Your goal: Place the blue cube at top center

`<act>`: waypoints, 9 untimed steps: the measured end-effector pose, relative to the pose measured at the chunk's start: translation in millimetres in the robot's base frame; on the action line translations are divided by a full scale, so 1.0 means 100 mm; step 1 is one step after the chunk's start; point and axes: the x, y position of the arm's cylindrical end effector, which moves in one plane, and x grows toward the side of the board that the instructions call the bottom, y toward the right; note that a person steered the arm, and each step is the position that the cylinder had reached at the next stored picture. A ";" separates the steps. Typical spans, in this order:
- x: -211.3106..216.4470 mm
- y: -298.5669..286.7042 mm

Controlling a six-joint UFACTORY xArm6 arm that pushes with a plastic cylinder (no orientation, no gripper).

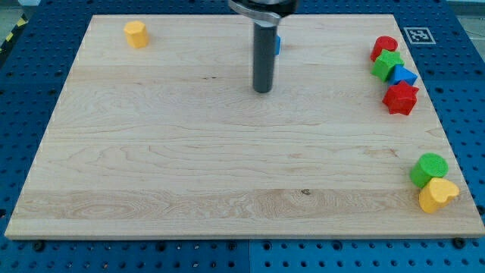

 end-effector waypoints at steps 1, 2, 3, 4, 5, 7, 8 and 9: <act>-0.09 0.30; -0.34 0.28; -0.57 0.17; -0.67 0.16; -0.62 0.40; -0.80 0.69; -0.98 0.37; -1.10 -0.04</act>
